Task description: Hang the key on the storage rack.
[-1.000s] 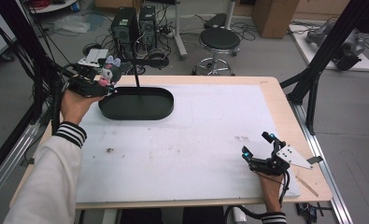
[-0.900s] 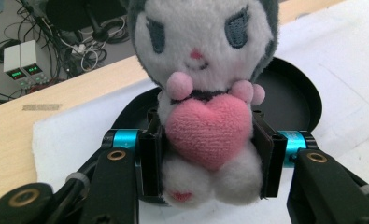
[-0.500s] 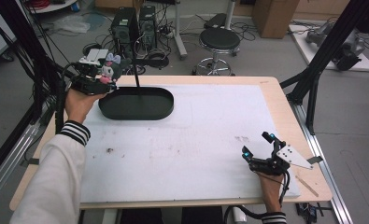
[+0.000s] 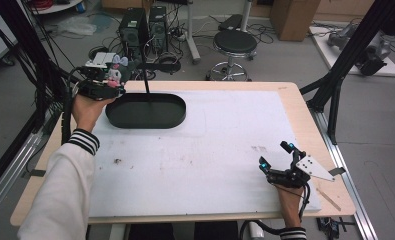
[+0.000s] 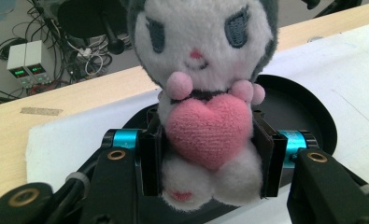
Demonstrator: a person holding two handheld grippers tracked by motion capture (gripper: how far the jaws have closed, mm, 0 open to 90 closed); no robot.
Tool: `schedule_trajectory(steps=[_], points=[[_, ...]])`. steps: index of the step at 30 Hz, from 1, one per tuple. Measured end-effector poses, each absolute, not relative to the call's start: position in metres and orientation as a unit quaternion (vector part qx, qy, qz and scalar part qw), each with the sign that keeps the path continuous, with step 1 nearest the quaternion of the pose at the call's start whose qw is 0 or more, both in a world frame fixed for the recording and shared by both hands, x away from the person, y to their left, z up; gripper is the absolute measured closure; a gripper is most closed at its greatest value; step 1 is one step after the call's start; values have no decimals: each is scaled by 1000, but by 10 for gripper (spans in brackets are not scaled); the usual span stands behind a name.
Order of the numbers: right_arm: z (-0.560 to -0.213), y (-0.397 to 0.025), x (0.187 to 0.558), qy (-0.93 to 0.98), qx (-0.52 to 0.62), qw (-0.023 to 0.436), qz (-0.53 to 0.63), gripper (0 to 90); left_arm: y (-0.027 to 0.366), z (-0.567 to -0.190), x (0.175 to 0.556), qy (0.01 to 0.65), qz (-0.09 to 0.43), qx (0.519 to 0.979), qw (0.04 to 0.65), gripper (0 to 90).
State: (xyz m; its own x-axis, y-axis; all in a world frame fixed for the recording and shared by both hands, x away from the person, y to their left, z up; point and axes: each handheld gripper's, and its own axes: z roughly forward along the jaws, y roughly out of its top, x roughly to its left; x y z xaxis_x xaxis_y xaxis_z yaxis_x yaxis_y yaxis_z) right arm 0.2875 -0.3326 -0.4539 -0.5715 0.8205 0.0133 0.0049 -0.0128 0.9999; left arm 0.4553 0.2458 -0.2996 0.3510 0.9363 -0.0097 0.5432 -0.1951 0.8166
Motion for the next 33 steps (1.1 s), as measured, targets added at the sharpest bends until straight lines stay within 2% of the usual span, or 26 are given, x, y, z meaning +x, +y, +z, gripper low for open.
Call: schedule_trajectory(steps=[9,21,33], points=[[-454,-333,288,624,331,324,630,9,246,-304,460,519,263,724,371,548],[-454,-333,288,624,331,324,630,9,241,-308,459,520,262,743,330,548],[-454,-333,288,623,330,326,630,9,245,-320,453,521,256,751,314,548]])
